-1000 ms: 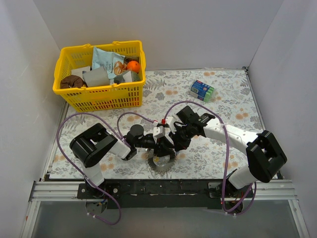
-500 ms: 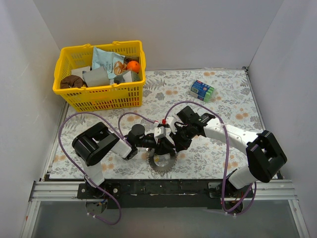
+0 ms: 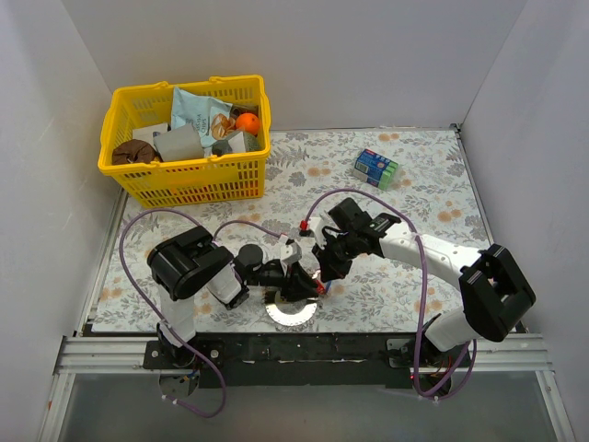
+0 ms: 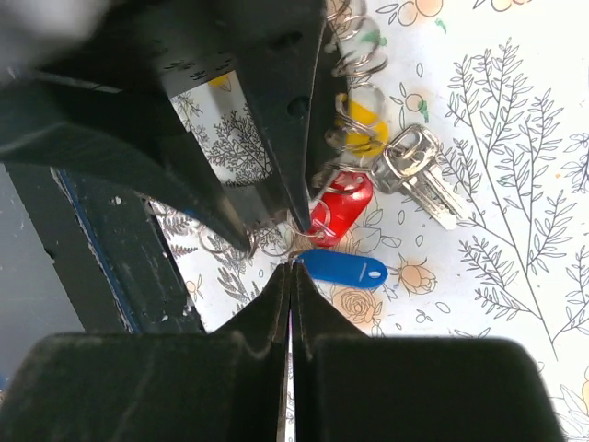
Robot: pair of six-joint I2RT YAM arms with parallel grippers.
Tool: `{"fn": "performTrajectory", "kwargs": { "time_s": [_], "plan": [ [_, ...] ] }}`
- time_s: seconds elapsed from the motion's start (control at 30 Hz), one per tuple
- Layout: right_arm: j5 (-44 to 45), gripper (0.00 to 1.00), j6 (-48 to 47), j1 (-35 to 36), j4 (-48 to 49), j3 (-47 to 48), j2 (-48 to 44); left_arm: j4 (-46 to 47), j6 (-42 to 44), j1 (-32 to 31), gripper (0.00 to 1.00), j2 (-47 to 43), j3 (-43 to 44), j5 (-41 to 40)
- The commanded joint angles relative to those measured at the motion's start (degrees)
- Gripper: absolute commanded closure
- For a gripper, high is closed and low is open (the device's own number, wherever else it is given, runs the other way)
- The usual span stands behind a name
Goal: Put the keys on the keyring
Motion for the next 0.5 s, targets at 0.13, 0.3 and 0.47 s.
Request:
{"fn": "performTrajectory", "kwargs": {
  "time_s": [0.13,0.3,0.47],
  "plan": [
    [-1.5,0.99,0.3,0.2,2.8,-0.5,-2.3,28.8,-9.0,-0.1,0.64,4.4,-4.3,-5.9],
    [-1.4,0.99,0.2,0.2,3.0,-0.6,-2.2,27.4,-7.0,0.3,0.64,2.7,-4.6,-6.5],
    [-1.5,0.99,0.5,0.2,3.7,-1.0,-2.2,25.4,-6.3,1.4,0.64,0.0,-4.6,-6.2]
  ]
}}
